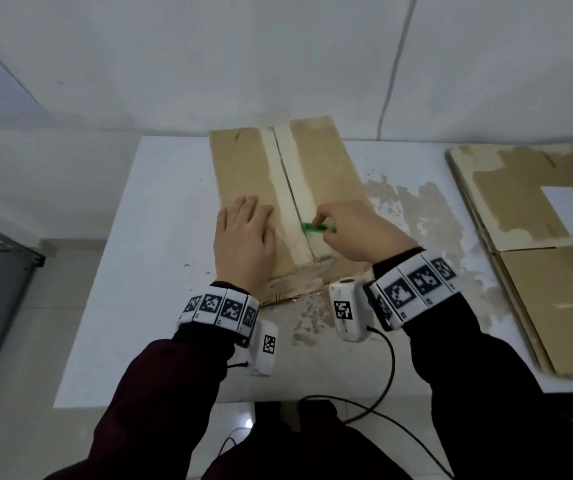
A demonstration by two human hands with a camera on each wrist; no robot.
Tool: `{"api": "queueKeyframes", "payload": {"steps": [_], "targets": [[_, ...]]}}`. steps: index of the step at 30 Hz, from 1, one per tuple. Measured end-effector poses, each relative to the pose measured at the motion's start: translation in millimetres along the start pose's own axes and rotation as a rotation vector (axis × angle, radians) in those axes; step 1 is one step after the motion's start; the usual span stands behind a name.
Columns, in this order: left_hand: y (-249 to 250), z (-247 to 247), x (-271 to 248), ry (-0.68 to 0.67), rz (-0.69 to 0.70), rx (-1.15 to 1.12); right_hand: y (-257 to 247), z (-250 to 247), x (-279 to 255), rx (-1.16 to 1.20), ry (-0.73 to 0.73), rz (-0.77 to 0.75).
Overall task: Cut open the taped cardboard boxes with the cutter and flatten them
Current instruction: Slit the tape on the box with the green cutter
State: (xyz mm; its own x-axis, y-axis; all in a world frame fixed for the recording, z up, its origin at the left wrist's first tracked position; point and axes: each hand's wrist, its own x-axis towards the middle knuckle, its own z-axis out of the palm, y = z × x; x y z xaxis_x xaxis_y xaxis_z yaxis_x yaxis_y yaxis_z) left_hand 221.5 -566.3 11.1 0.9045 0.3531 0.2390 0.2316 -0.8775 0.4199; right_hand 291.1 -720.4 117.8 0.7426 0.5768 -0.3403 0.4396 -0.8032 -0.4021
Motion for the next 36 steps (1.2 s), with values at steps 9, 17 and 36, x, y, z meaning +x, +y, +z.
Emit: {"api": "queueKeyframes", "payload": {"steps": [9, 17, 36], "targets": [[1.2, -0.1, -0.3, 0.003, 0.020, 0.048, 12.3, 16.1, -59.8, 0.114, 0.019, -0.006], [5.5, -8.0, -0.4, -0.103, 0.495, 0.030, 21.3, 38.2, -67.8, 0.169, 0.145, -0.005], [21.4, 0.9, 24.3, -0.162, 0.547, -0.023, 43.4, 79.7, -70.5, 0.570, 0.321, 0.005]]}}
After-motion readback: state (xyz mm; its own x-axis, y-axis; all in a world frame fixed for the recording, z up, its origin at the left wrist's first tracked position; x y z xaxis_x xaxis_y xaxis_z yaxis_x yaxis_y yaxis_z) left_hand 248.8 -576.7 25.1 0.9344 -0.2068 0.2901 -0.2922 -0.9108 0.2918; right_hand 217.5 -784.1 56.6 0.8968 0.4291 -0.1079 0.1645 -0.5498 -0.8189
